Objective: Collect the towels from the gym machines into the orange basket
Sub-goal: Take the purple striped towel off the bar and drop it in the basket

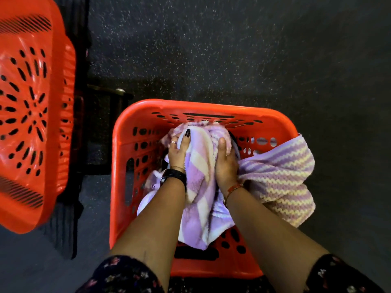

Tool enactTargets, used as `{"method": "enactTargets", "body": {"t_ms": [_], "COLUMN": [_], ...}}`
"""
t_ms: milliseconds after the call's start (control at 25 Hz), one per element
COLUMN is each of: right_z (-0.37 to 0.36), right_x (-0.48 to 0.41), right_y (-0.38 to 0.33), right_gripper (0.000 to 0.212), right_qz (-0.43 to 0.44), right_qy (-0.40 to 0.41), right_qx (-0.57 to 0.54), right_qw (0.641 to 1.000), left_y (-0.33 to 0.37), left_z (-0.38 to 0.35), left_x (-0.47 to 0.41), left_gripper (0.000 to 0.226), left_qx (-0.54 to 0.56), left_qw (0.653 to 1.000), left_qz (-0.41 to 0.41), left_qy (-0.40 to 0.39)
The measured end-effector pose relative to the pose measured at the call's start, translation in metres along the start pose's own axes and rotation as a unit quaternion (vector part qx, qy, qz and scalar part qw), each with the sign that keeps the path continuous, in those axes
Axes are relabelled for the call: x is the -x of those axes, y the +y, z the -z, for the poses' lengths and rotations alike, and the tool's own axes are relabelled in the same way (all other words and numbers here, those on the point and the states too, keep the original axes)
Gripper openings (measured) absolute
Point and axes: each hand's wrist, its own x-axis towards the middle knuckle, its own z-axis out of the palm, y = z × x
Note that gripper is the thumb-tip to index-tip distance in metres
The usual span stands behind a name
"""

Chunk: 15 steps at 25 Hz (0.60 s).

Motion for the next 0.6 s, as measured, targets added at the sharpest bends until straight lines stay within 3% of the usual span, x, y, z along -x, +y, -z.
{"method": "enactTargets", "body": {"t_ms": [80, 160, 240, 360, 480, 600], "right_z": [0.011, 0.025, 0.040, 0.061, 0.084, 0.109], "right_x": [0.005, 0.017, 0.036, 0.069, 0.086, 0.090], "right_y": [-0.001, -0.003, -0.016, -0.040, -0.050, -0.032], "right_gripper": [0.070, 0.062, 0.060, 0.060, 0.062, 0.088], "right_qz": [0.086, 0.167, 0.189, 0.210, 0.261, 0.235], "right_qy": [0.015, 0.010, -0.005, -0.014, 0.046, 0.097], "right_qx": [0.101, 0.159, 0.185, 0.224, 0.353, 0.476], "right_qw": [0.991, 0.973, 0.964, 0.952, 0.897, 0.842], "left_y": [0.002, 0.011, 0.024, 0.052, 0.069, 0.060], "left_z": [0.002, 0.008, 0.014, 0.016, 0.012, 0.012], "left_x": [0.000, 0.003, 0.014, 0.048, 0.084, 0.105], "left_gripper": [0.035, 0.027, 0.021, 0.057, 0.053, 0.068], "left_qx": [-0.006, -0.016, -0.017, -0.032, -0.051, -0.048], "left_qw": [1.000, 1.000, 1.000, 0.997, 0.995, 0.996], "left_qz": [-0.013, 0.002, 0.015, -0.016, -0.013, 0.003], "left_qy": [-0.007, -0.004, -0.019, -0.069, -0.081, -0.079]}}
